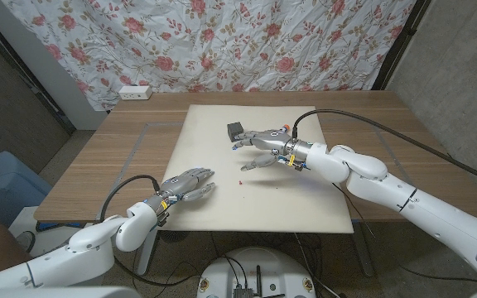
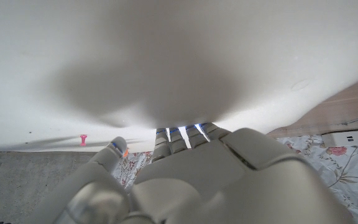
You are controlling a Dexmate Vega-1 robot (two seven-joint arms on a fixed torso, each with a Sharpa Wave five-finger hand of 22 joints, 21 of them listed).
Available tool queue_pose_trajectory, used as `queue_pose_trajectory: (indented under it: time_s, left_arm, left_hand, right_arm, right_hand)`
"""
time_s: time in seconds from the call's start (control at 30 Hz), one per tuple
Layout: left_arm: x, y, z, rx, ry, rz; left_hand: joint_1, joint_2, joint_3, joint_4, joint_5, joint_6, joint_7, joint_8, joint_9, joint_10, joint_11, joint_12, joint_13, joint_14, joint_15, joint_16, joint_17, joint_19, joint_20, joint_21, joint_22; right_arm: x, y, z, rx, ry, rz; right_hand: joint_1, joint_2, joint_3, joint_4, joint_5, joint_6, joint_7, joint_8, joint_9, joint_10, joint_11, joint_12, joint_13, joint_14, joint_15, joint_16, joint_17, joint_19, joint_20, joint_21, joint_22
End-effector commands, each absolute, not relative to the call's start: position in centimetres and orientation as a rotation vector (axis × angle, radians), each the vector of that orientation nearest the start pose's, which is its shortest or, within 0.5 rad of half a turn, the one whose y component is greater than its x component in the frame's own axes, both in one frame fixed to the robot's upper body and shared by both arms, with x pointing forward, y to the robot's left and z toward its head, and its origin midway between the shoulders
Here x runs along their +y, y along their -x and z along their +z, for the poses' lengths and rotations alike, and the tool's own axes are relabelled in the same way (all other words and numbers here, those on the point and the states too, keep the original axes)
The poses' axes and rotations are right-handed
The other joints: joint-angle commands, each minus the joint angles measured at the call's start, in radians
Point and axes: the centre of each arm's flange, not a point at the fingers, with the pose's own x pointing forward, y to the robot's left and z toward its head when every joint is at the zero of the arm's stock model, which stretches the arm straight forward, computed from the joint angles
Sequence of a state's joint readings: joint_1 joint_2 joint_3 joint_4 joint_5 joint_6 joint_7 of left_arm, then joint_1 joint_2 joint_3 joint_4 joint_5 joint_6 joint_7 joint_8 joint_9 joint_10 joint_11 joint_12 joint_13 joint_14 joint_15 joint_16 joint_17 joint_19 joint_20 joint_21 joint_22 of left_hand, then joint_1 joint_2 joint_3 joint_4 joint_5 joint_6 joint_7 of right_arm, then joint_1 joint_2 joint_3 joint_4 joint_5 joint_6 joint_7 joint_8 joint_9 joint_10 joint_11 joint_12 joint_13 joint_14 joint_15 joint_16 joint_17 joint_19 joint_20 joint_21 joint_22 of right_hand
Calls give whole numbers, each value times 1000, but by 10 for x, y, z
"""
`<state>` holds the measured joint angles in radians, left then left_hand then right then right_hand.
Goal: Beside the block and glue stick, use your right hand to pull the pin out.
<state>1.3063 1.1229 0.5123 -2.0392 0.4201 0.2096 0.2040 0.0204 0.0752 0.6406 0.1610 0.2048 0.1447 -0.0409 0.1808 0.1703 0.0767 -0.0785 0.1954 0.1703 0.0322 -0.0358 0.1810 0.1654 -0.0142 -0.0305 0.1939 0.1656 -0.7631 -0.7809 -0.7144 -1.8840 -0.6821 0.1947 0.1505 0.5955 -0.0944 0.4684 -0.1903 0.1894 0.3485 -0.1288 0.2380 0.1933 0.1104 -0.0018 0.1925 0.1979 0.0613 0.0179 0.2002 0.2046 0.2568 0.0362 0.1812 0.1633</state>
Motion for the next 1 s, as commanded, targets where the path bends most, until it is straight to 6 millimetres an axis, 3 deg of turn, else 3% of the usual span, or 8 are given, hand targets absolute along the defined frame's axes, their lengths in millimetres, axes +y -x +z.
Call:
queue_pose_trajectory:
  time_s: [0.03,1.0]
  left_arm:
    - [263,-503,-161,-464,-1441,-185]
    - [262,-506,-162,-472,-1458,-206]
  left_hand:
    - [9,114,9,0,0,11,3,3,3,8,0,-2,4,9,-40,-2,4,8,-86,2,5]
    - [16,112,29,-6,-3,13,2,2,3,9,1,-4,4,11,-38,-3,3,12,-85,1,5]
  right_arm:
    - [-96,-530,-30,-965,1644,476]
    - [-100,-527,-49,-909,1606,462]
  right_hand:
    - [27,-2,10,3,9,15,-2,6,5,8,-6,7,2,6,0,9,-1,10,1,7,2]
    - [103,6,26,12,2,74,-61,27,7,23,-17,9,2,19,-5,17,3,34,2,10,2]
